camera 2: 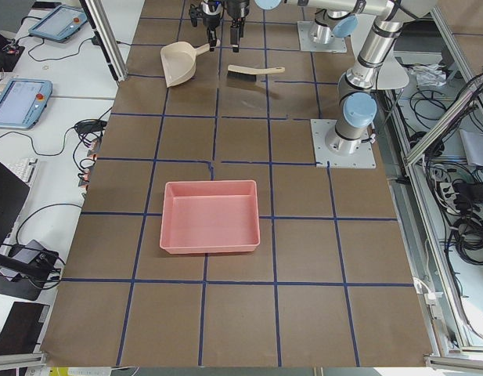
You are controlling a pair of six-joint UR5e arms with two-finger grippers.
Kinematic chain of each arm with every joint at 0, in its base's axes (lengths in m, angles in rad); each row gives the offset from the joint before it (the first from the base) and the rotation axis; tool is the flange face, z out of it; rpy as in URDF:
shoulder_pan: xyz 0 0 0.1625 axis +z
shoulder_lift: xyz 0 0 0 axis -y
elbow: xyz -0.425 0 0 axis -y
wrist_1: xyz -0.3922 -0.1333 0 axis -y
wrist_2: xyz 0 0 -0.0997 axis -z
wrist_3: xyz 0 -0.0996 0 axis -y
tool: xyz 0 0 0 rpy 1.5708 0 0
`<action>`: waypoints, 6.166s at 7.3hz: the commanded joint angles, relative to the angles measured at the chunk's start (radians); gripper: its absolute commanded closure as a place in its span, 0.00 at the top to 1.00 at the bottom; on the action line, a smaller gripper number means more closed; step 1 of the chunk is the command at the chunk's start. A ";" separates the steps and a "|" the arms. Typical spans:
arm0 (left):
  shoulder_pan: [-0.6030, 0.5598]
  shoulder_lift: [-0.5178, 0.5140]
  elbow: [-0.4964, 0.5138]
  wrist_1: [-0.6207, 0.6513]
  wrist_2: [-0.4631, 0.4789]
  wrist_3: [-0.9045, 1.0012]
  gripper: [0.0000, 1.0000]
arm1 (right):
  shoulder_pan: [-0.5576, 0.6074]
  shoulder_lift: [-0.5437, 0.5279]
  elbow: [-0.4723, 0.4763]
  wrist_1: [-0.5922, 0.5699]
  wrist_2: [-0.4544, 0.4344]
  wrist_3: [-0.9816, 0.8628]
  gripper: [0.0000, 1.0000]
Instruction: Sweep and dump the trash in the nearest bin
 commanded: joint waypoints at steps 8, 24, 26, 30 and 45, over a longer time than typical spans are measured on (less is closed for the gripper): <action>0.002 0.005 -0.002 -0.003 0.007 0.000 1.00 | 0.026 0.021 0.004 -0.029 0.043 0.153 0.29; 0.002 0.006 -0.002 -0.003 0.002 0.000 1.00 | -0.268 -0.370 -0.131 0.643 0.041 -0.127 1.00; 0.002 0.006 -0.002 -0.003 0.002 0.000 1.00 | -0.271 -0.385 -0.119 0.593 0.041 -0.123 1.00; 0.003 0.006 0.000 -0.002 -0.001 0.000 1.00 | -0.331 -0.391 -0.119 0.574 0.046 -0.113 1.00; 0.005 0.006 -0.002 -0.002 0.002 0.000 1.00 | -0.325 -0.410 -0.109 0.566 0.043 -0.114 1.00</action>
